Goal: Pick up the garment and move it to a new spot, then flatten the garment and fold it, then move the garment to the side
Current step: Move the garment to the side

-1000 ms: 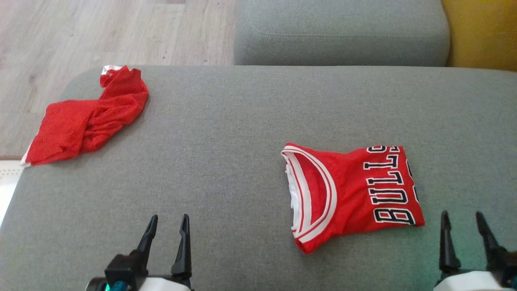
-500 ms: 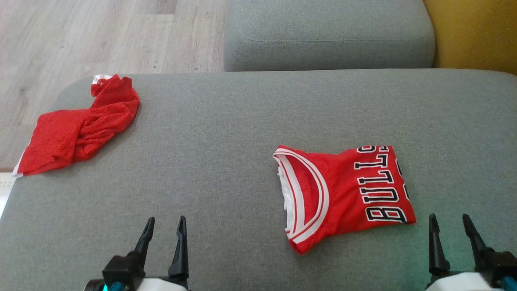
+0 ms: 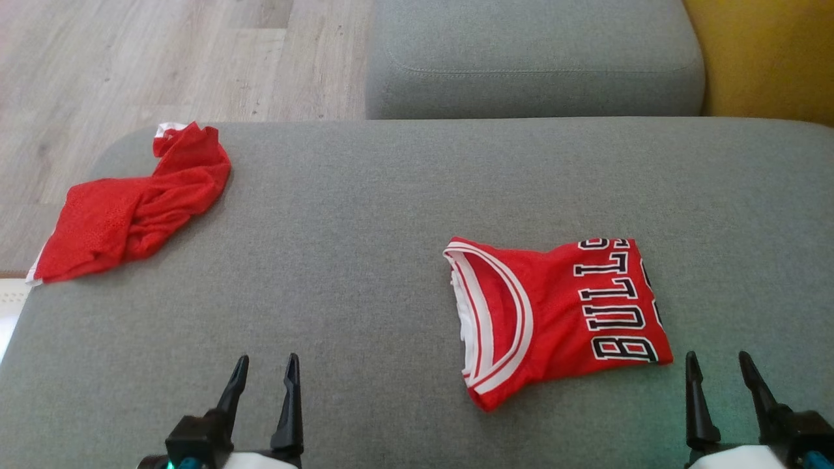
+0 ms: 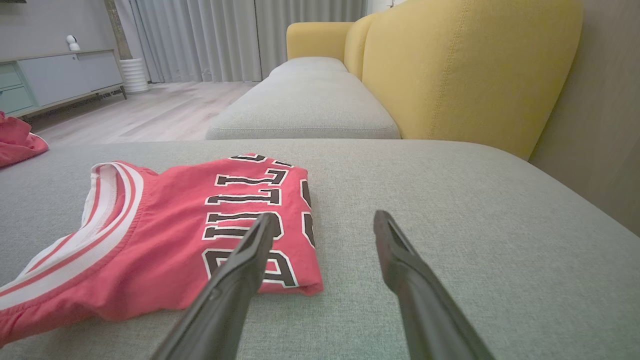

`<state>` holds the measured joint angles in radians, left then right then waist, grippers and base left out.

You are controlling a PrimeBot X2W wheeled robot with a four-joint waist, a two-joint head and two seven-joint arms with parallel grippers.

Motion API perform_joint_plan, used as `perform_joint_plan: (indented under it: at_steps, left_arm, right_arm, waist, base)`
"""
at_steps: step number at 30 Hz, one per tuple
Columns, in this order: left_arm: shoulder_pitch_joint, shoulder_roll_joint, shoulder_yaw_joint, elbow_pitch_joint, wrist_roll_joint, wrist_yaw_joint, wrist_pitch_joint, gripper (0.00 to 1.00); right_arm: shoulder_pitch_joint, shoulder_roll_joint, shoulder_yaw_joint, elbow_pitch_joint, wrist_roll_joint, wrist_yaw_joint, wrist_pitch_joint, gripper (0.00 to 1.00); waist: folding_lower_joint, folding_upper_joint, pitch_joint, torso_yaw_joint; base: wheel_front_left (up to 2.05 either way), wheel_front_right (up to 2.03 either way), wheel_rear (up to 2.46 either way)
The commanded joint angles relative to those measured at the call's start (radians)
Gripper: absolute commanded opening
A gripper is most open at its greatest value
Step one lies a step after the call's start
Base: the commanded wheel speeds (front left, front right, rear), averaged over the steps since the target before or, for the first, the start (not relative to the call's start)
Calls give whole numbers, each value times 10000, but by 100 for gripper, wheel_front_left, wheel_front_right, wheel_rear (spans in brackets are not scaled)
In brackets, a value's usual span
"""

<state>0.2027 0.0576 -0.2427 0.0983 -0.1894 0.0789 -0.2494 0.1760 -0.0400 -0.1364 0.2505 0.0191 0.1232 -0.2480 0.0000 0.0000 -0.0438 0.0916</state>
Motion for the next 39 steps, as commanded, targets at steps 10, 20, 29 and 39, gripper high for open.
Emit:
perform_joint_plan:
  at_steps: [10, 20, 29, 39]
  left_arm:
    - [-283, -74, 353, -299, 6, 33, -124, 100]
    - [-899, -74, -8, -282, 61, -52, -124, 100]
    - [-1327, -74, -120, -351, -14, 112, -124, 100]
    - [-1941, -74, -255, -485, 371, -96, -124, 100]
  right_arm:
    - [-1583, -136, 918, -422, 441, 75, 992, 100]
    - [-4095, -1384, 1118, 809, 2652, 75, 6468, 100]
    - [-5350, -1692, 1200, 2235, 3934, 75, 7727, 0]
    - [-7566, -2990, -148, 2823, 2041, 75, 6194, 0]
  waist:
    - [0, 0, 193, -180]
    - [0, 0, 1299, 182]
    - [0, 0, 1994, 452]
    - [0, 0, 3205, -743]
  base:
    - [0, 0, 0]
    - [0, 0, 0]
    - [0, 0, 0]
    - [0, 0, 0]
